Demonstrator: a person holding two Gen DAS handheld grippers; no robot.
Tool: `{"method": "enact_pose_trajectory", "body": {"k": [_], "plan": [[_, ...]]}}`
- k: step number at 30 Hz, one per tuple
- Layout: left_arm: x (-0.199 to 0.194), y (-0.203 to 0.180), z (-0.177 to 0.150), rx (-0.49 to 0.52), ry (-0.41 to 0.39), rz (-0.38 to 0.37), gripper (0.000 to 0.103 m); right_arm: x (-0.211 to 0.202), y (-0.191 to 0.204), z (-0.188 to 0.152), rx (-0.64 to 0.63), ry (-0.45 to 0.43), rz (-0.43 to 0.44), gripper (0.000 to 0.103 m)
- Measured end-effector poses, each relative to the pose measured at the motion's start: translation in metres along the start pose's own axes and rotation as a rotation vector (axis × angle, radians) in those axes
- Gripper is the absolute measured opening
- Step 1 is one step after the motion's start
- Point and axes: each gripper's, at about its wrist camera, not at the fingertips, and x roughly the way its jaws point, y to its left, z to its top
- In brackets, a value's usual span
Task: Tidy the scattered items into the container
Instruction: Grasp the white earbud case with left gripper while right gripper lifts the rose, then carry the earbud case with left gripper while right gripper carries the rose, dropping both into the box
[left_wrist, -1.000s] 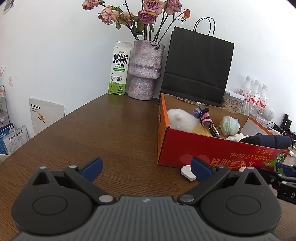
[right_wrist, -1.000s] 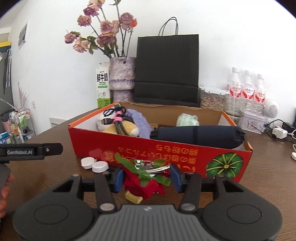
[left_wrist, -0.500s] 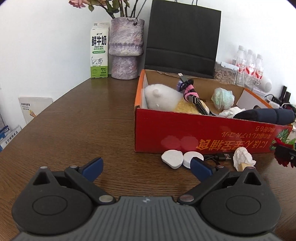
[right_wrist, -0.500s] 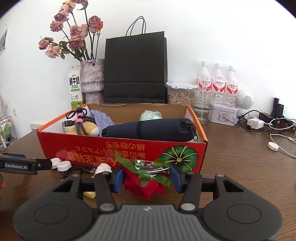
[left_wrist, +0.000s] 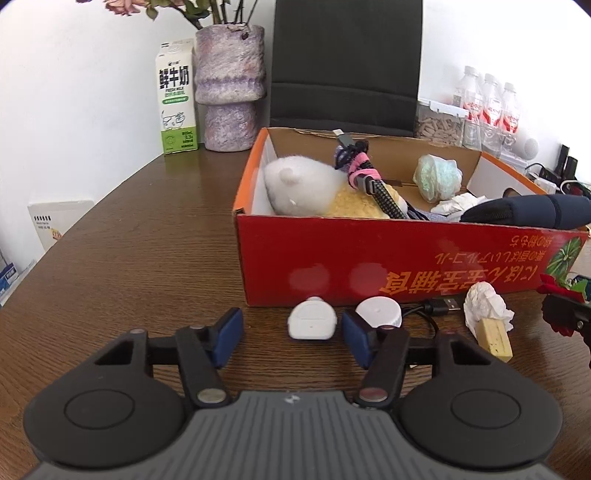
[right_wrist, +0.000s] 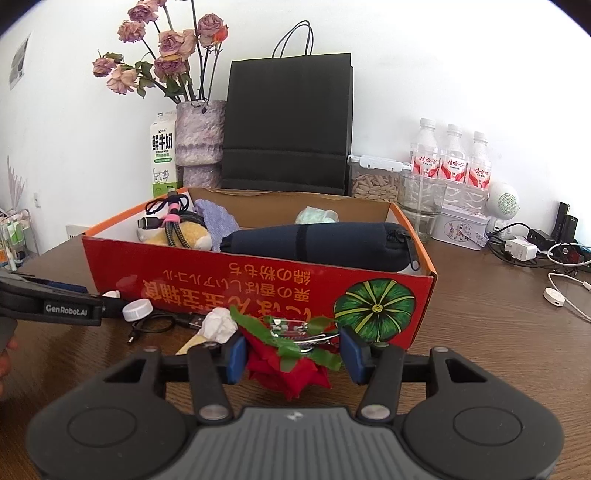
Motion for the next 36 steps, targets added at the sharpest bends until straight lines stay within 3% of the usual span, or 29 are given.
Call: {"method": "enact_pose_trajectory", "body": {"k": [2, 3, 18, 25, 31, 36], "plan": [[-0.001, -0.001, 0.0, 0.012, -0.006, -0.016, 0.041, 0.0, 0.001, 0.0, -0.003, 0.001, 0.0, 0.051], [-0.002, -0.002, 0.0, 0.019, -0.009, -0.021, 0.027, 0.0, 0.001, 0.0, -0.005, 0.002, 0.0, 0.051], [-0.01, 0.004, -0.004, -0.009, -0.027, -0.042, 0.028, -0.001, 0.002, 0.001, -0.008, -0.004, 0.002, 0.051], [-0.036, 0.007, -0.01, -0.04, -0.162, 0.018, 0.028, -0.006, 0.005, 0.001, -0.017, -0.04, 0.003, 0.051], [-0.059, 0.01, -0.01, -0.099, -0.233, 0.05, 0.028, -0.02, 0.016, 0.004, -0.048, -0.111, 0.022, 0.051], [-0.08, 0.006, 0.012, -0.16, -0.315, 0.017, 0.028, -0.034, 0.022, 0.023, -0.004, -0.202, 0.079, 0.051]]}}
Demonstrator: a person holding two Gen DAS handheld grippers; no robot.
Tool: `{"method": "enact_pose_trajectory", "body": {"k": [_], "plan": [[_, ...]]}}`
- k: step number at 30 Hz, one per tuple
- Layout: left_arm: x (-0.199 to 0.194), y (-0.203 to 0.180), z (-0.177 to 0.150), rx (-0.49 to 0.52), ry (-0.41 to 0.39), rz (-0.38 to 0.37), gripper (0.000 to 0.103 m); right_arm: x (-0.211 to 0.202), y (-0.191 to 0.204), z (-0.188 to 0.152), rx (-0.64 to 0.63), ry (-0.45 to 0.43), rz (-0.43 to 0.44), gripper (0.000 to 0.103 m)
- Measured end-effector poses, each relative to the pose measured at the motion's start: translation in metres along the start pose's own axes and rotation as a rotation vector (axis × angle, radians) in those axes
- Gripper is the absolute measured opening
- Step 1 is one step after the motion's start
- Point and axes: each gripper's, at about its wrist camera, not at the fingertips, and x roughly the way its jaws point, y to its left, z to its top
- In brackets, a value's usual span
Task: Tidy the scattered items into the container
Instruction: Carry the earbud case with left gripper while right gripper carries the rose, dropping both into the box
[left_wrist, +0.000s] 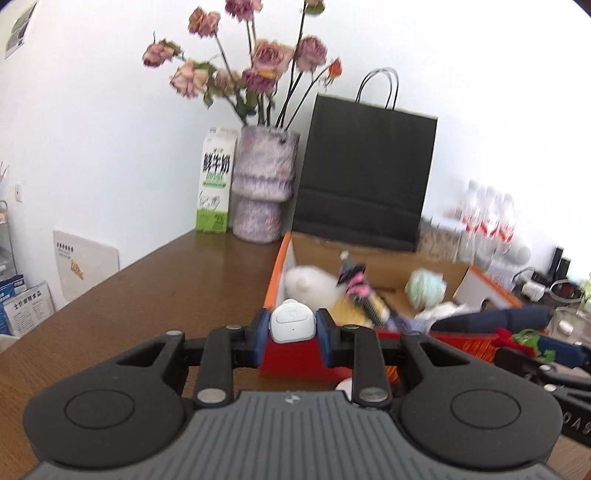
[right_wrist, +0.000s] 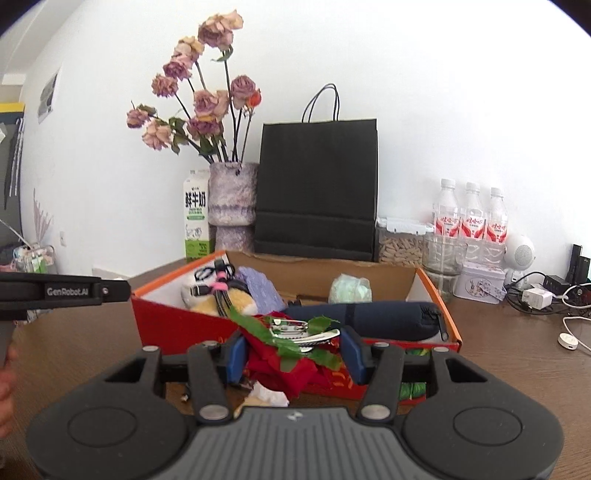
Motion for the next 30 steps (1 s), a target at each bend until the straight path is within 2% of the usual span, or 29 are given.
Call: {"method": "enact_pose_trajectory", "body": {"k": [5, 12, 17, 24, 30], "plan": [[0.003, -0.024, 0.026, 0.014, -0.07, -0.051, 0.028, 0.006, -0.001, 0.025, 0.013, -0.067, 0.001, 0.051], [0.036, -0.062, 0.047, 0.031, -0.133, -0.105, 0.028, 0.035, -0.022, 0.046, 0.048, -0.111, -0.049, 0.051], [0.066, -0.072, 0.045, 0.049, -0.105, -0.103, 0.028, 0.065, -0.036, 0.053, 0.071, -0.109, -0.063, 0.051], [0.101, -0.069, 0.039, 0.071, -0.066, -0.076, 0.028, 0.098, -0.048, 0.054, 0.075, -0.038, -0.079, 0.051], [0.112, -0.07, 0.03, 0.105, -0.049, -0.06, 0.028, 0.109, -0.05, 0.048, 0.068, 0.011, -0.09, 0.051]]}}
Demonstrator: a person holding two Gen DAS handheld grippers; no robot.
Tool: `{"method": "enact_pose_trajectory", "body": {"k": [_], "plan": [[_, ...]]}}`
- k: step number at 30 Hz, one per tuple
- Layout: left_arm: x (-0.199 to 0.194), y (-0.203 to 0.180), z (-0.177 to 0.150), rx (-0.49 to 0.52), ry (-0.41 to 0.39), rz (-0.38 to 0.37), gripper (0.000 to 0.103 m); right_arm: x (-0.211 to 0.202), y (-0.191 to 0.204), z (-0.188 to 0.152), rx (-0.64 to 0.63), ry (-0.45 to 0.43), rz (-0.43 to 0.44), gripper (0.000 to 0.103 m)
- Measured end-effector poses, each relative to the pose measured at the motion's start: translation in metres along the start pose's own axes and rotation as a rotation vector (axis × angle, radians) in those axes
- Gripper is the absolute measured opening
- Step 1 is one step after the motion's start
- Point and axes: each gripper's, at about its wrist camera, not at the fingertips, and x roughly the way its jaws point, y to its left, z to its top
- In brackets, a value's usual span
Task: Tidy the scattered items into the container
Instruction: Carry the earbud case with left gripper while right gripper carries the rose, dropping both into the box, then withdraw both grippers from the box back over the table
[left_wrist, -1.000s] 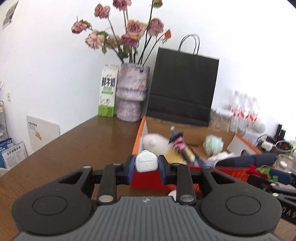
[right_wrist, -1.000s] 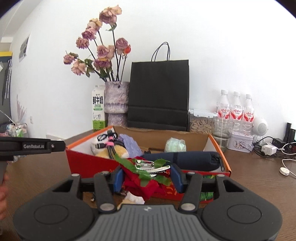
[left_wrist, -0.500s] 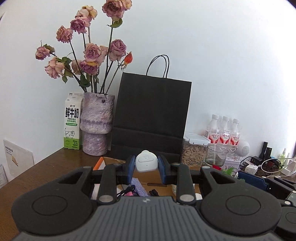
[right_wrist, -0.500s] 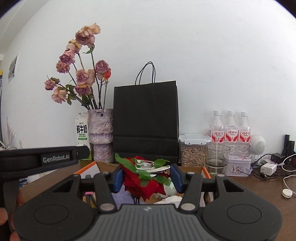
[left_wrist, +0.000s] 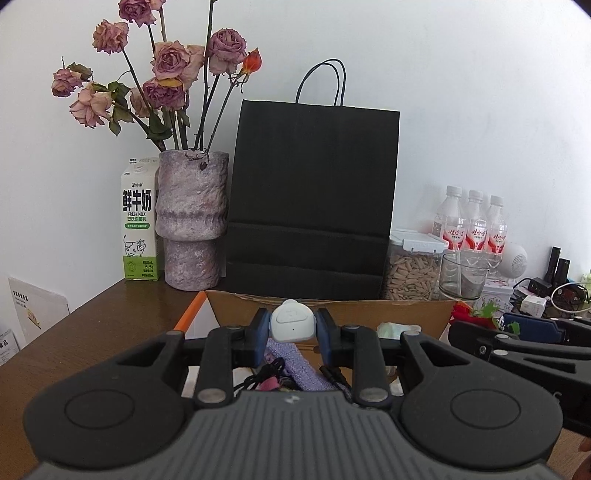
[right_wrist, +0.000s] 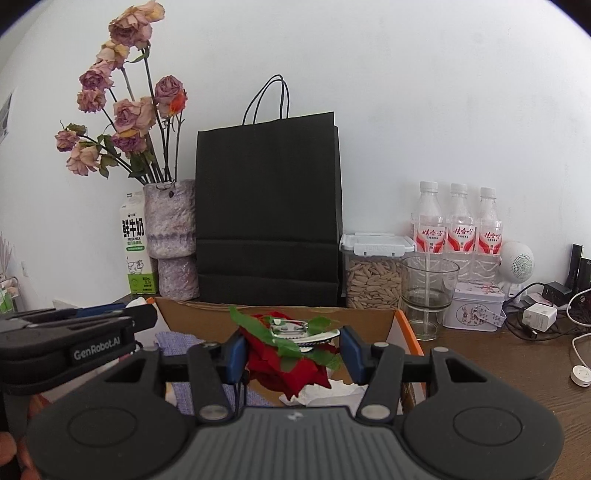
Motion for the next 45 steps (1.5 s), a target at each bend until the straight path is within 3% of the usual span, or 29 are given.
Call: {"method": "enact_pose_trajectory", "body": {"k": [8, 11, 12, 13, 17, 18, 41, 45], "plan": [[-0.001, -0.003, -0.003, 0.025, -0.003, -0.001, 0.028, 0.001, 0.004, -0.003, -0.021, 0.009, -0.002, 0.051], [-0.002, -0.003, -0.003, 0.03, -0.007, 0.002, 0.03, 0.003, 0.004, -0.003, -0.029, 0.024, -0.003, 0.056], [-0.003, -0.003, -0.003, 0.033, -0.012, 0.004, 0.042, 0.004, 0.004, -0.004, -0.033, 0.032, -0.001, 0.065], [-0.004, -0.004, -0.003, 0.036, -0.02, 0.013, 0.06, 0.004, 0.005, -0.004, -0.035, 0.033, -0.004, 0.071], [-0.009, -0.002, 0.0, 0.035, -0.069, 0.106, 0.089, 0.004, 0.0, -0.003, -0.007, 0.022, -0.048, 0.094], [-0.01, 0.001, 0.0, 0.014, -0.083, 0.127, 0.102, 0.003, -0.004, -0.002, 0.016, 0.02, -0.046, 0.1], [-0.014, 0.002, -0.007, 0.001, -0.108, 0.129, 0.103, 0.005, 0.001, -0.011, -0.009, 0.02, -0.069, 0.103], [-0.023, 0.006, -0.011, -0.018, -0.144, 0.128, 0.103, 0.001, 0.003, -0.015, -0.015, -0.002, -0.08, 0.103]]}}
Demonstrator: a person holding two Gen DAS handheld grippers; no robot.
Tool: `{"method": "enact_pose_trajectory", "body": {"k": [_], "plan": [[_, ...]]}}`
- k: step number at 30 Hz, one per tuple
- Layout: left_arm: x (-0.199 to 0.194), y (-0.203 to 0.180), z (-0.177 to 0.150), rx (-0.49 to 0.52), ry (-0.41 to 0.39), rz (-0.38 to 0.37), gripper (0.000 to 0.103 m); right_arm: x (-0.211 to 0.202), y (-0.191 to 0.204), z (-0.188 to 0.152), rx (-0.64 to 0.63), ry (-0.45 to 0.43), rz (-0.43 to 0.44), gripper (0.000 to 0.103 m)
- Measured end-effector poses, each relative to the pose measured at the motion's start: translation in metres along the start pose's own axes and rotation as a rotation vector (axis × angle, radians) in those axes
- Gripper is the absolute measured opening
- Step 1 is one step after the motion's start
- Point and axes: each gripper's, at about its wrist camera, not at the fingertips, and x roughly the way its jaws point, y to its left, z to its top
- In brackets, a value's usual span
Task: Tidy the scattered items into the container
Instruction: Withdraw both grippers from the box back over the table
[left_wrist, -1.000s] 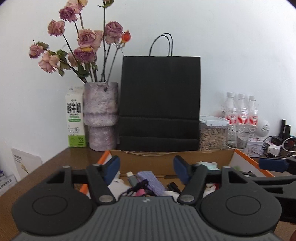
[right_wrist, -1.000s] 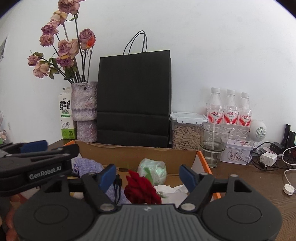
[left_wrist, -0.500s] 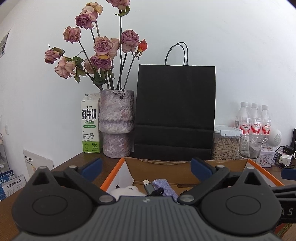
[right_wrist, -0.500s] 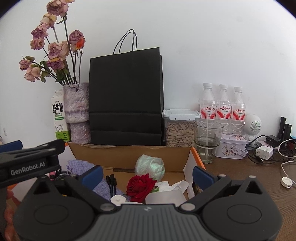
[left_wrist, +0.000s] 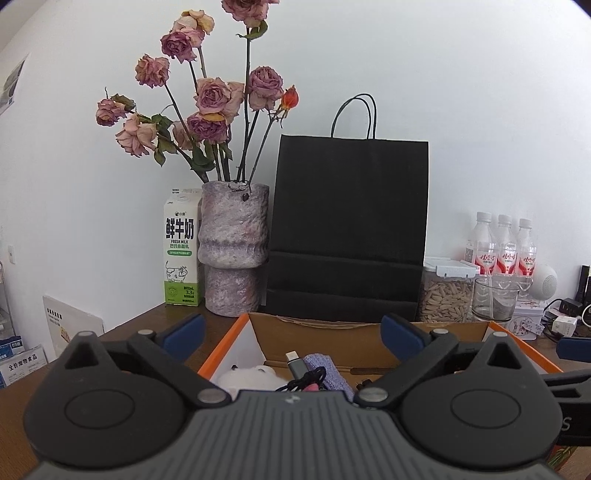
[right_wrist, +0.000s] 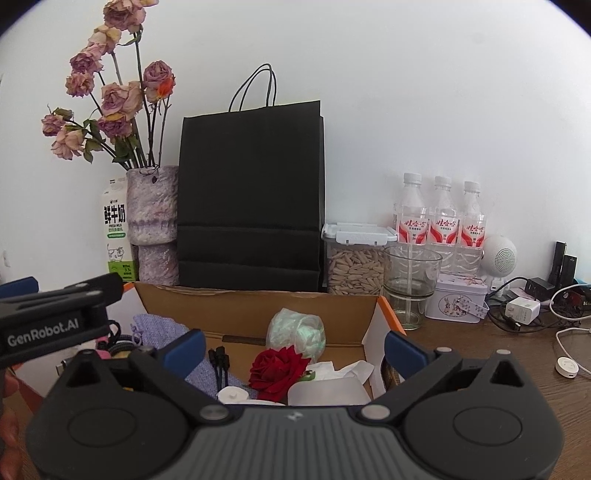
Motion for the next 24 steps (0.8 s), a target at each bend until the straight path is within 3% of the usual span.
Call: {"method": "enact_pose_trajectory", "body": {"k": [5, 16, 24], "plan": [[-0.018, 0.011, -0.003, 0.001, -0.048, -0.003, 0.103, -0.012, 0.01, -0.006, -0.048, -0.048, -0.014, 0.103], [-0.056, 0.042, -0.017, 0.014, 0.004, 0.002, 0.103, -0.06, 0.028, -0.024, -0.141, -0.155, -0.022, 0.103], [-0.08, 0.057, -0.026, 0.019, 0.042, 0.015, 0.103, -0.089, 0.036, -0.037, -0.186, -0.15, -0.011, 0.103]]}}
